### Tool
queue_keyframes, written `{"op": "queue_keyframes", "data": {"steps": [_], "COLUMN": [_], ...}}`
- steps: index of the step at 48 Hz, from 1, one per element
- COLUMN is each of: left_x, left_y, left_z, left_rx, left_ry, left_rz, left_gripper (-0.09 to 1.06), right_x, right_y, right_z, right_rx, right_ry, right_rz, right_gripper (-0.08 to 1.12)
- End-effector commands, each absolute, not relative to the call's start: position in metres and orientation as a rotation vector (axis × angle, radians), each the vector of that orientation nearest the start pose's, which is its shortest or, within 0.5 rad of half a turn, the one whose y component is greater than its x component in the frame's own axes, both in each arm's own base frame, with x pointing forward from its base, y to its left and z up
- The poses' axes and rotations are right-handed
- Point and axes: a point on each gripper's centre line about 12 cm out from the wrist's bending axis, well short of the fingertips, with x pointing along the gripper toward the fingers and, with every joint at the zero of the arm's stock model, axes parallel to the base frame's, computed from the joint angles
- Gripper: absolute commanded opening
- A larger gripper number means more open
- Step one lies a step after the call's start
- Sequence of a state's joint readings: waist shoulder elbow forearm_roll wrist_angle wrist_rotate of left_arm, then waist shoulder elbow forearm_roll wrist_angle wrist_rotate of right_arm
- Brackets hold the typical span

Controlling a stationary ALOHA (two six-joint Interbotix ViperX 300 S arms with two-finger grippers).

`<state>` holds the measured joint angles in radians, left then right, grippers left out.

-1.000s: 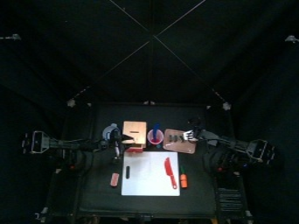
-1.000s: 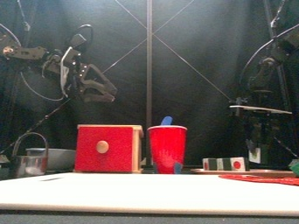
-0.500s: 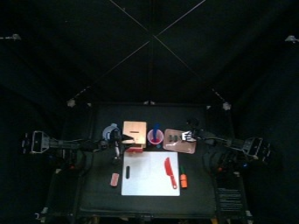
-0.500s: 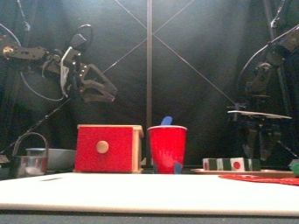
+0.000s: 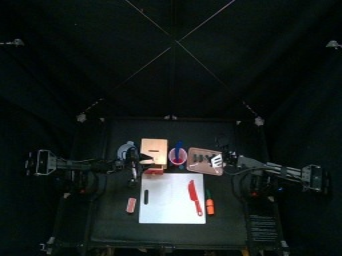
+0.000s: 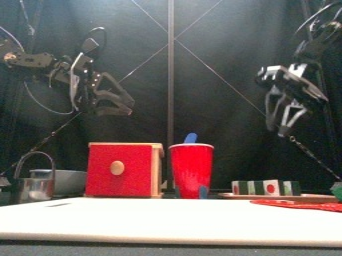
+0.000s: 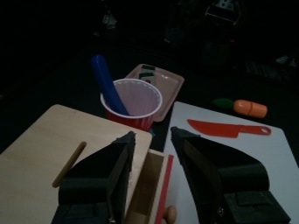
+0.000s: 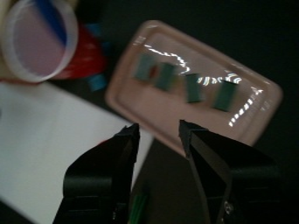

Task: Place sushi on board then cut the sushi with the knife then place the pieces on the plate
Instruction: Place the 4 sushi pieces on the plate

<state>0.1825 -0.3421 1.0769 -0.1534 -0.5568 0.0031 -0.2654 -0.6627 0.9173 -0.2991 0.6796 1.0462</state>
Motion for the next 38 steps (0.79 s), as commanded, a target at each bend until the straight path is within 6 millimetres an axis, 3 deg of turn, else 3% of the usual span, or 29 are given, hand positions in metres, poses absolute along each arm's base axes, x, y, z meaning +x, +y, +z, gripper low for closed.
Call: {"op": "queue_keyframes", "data": {"steps": [1,5,11,26,38], "left_x": [0.294,0.295,0.297,0.293,0.293], "left_y": [0.064,0.064,0.062,0.06,0.059], "left_z": [0.223,0.224,0.228,0.224,0.223], "left_rx": [-0.124,-0.113,-0.107,-0.094,-0.102], "left_ry": [0.115,0.11,0.088,0.087,0.088], "left_rz": [0.271,0.264,0.253,0.245,0.245], "left_gripper": [0.78,0.78,0.78,0.78,0.78], "right_x": [0.236,0.253,0.268,0.254,0.247], "right_y": [-0.04,-0.013,-0.001,-0.028,-0.024], "right_z": [0.252,0.257,0.261,0.223,0.229], "right_rx": [0.638,0.544,0.417,0.21,0.19], "right_ry": [0.595,0.508,0.376,0.341,0.208], "right_rz": [-0.475,-0.275,-0.099,-0.039,0.11], "right_gripper": [0.79,0.79,0.79,0.78,0.78]}}
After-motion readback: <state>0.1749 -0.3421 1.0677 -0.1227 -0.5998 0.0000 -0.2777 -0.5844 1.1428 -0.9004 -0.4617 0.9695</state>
